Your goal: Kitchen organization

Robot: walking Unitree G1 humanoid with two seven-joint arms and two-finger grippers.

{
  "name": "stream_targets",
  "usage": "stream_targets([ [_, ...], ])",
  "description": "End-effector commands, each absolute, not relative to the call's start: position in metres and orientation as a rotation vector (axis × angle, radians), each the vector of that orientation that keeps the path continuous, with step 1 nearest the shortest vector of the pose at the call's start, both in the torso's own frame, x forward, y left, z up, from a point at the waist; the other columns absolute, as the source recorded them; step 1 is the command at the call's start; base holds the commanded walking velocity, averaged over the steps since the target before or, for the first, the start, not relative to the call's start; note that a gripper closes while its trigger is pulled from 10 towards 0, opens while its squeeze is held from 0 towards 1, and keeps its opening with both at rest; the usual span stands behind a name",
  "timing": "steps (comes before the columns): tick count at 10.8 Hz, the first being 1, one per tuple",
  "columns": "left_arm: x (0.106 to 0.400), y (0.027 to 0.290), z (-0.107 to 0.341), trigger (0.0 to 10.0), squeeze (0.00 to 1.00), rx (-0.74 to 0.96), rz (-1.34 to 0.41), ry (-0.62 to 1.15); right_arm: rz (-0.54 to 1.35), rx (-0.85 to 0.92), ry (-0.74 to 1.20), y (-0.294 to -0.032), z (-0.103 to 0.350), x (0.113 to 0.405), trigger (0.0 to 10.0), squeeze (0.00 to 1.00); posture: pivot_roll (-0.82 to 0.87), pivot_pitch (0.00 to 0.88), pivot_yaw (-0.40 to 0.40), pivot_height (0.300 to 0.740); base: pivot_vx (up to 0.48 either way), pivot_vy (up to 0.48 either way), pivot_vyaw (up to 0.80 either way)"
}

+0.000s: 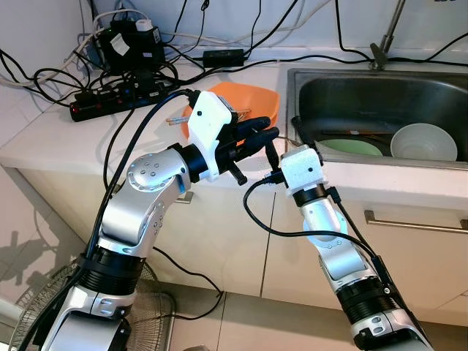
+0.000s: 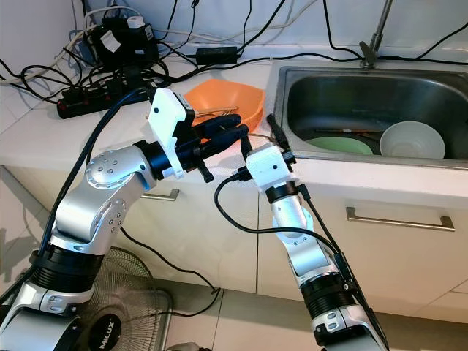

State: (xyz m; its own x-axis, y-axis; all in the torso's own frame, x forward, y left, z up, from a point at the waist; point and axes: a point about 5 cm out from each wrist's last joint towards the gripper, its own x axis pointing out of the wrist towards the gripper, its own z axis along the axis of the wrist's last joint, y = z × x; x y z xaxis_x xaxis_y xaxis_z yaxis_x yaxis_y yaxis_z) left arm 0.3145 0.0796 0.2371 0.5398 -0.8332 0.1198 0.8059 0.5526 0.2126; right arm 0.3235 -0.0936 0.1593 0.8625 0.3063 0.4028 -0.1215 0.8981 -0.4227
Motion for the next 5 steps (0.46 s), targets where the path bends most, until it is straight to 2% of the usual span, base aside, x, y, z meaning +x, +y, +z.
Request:
stream_targets([
  [1,0.3134,0.0806,0.2472,10.0,0.00,0.158,-0.977,-0.252,0.252,-0.416,-0.480,-0.0906,0.1585,0.3237,0.0,0.00,0.08,0.000,0.065,0.740,0.000,0.000,0.00],
  [5,0.3120,0.0790,0.2475,10.0,0.00,0.159,-0.993,-0.250,0.256,-0.416,-0.475,-0.0903,0.1574,0.3236,0.0,0.00,0.08,0.000,0.066,0.740,0.000,0.000,0.00],
])
